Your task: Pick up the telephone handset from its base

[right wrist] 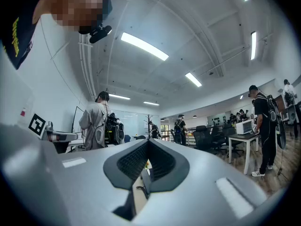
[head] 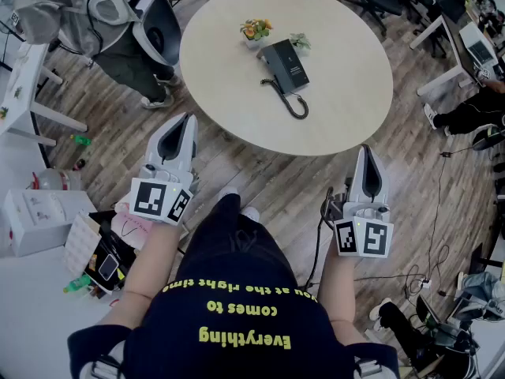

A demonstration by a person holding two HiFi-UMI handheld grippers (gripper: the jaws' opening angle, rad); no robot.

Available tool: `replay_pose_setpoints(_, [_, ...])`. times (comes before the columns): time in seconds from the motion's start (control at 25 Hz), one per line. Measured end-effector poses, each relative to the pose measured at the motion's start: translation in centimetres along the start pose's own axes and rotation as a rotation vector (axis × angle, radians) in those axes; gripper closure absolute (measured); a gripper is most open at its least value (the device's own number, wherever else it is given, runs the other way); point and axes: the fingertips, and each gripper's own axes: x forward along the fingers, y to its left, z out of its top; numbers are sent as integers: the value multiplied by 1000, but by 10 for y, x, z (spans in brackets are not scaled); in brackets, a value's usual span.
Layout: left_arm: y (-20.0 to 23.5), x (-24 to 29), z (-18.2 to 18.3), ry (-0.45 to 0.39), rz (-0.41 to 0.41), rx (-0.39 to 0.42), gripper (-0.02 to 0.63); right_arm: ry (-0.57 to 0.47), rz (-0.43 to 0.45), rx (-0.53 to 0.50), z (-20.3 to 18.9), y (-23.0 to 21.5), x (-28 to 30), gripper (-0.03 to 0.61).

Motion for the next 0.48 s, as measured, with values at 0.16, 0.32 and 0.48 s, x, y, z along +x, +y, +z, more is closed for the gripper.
replay_pose_setpoints(0.16, [-3, 7, -2, 2, -5, -2, 609, 3, 25, -5, -2, 5, 5, 568])
replay_pose_setpoints(0.32, [-7, 8, -5, 14, -1, -2, 609, 7, 39, -7, -2, 9, 3, 568])
replay_pose_setpoints(0.48, [-8, 11, -6, 20, 9, -4, 609, 10, 32, -4, -3, 7, 4, 568])
